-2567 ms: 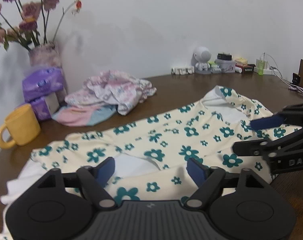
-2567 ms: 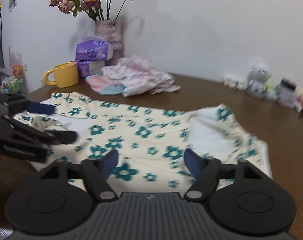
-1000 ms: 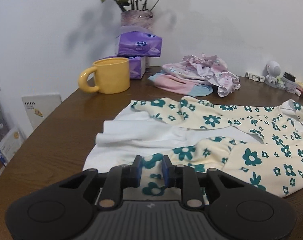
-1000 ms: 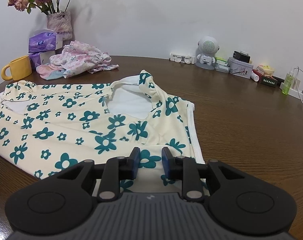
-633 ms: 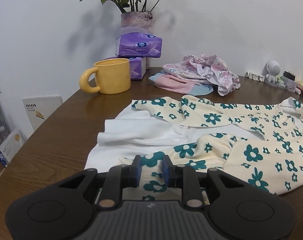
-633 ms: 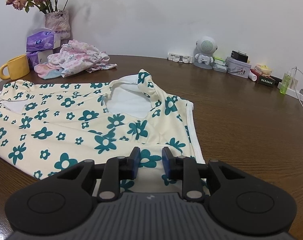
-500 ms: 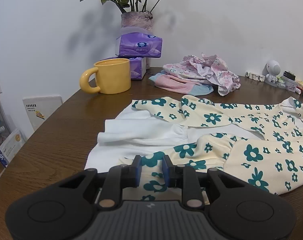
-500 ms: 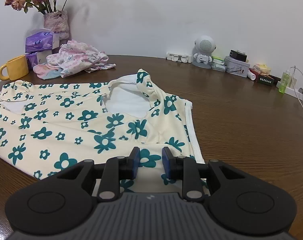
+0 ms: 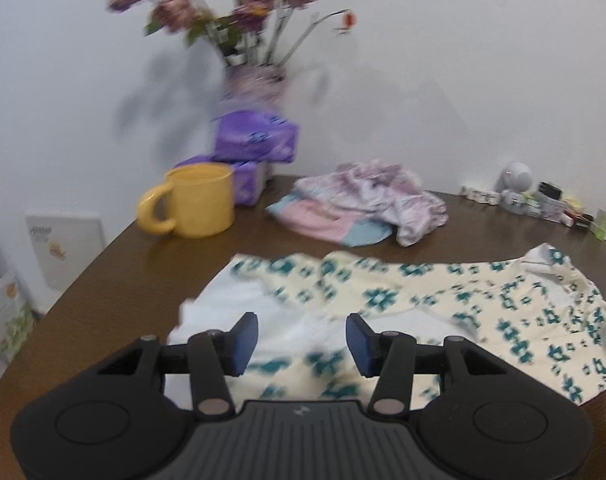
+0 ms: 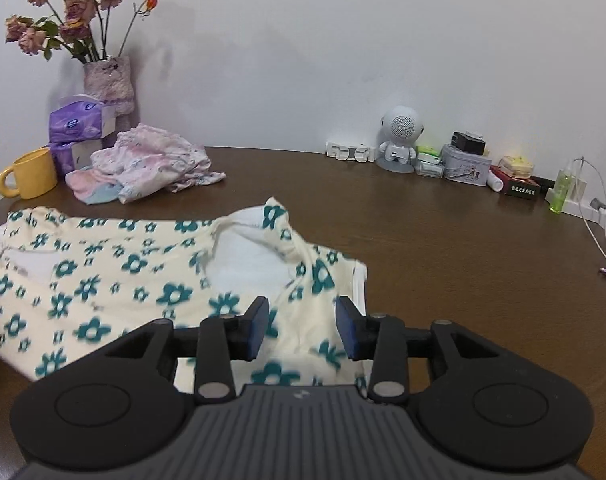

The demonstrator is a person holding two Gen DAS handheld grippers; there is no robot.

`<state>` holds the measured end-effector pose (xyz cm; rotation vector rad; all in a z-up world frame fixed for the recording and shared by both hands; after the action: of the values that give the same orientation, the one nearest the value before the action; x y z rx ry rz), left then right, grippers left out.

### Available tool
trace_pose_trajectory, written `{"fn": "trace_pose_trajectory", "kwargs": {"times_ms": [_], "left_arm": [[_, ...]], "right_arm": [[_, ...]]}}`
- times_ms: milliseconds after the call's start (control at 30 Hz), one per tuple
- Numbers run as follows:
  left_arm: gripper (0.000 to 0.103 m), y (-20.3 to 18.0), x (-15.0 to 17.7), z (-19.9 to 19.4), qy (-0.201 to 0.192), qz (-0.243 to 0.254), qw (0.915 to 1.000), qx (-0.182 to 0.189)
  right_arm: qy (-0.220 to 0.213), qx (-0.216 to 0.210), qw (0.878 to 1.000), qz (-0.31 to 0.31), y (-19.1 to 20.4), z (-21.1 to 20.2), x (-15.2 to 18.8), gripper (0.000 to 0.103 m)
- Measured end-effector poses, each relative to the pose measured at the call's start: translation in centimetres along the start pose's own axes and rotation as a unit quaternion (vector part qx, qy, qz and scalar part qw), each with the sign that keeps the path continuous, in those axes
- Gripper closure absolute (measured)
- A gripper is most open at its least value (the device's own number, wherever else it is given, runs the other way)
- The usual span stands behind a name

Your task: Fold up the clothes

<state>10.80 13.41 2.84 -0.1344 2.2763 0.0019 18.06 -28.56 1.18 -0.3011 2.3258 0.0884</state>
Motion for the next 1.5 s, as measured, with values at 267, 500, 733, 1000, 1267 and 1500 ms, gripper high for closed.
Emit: {"fn": "trace_pose_trajectory", "kwargs": {"times_ms": [267,500,733,1000,1267,1500], "left_arm": [[0.056,-4.9,-5.5,4.9,0.023,0.070,0.9972,0.016],[0.057,-7.6,-6.8,11.8,0.070,0.110,0.9914,0.013],[0.082,-6.8,-6.1,15.6,0.086,0.108,0.9904,0.013],[0.080,-5.9,-6.0,15.6,0.081,0.089,0.9921,0.035],[0.079,-5.8,-5.9,15.6,0.079,0.089,0.9923,0.035],[0.071,-5.7,-6.4,14.1,0.065,0.092,0.9925,0.048]], "right_arm": [[0.045,-0.055,0.997,-0.035,4.7,5.3,-5.4,0.066],[0.106,-0.073,0.992,0.002,6.5,12.0,-7.1,0.067],[0.104,-0.082,0.991,0.007,6.5,14.8,-8.3,0.093],[0.086,-0.123,0.985,0.084,4.1,15.2,-9.6,0.094],[0.098,-0.114,0.983,0.101,4.4,16.2,-9.7,0.098],[0.097,-0.113,0.986,0.077,4.6,14.9,-9.7,0.091]]}}
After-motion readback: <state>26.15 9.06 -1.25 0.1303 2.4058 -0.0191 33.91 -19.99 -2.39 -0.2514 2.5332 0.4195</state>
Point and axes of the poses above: each gripper's, at about its wrist camera, not at the fingertips, and z roughly the way its jaws point, y to its left, x to its underside, the point moved 4 cm from there along z, roughly the way its jaws point, and after that the axes turned 10 degrees about y, right-handed, at the moved point
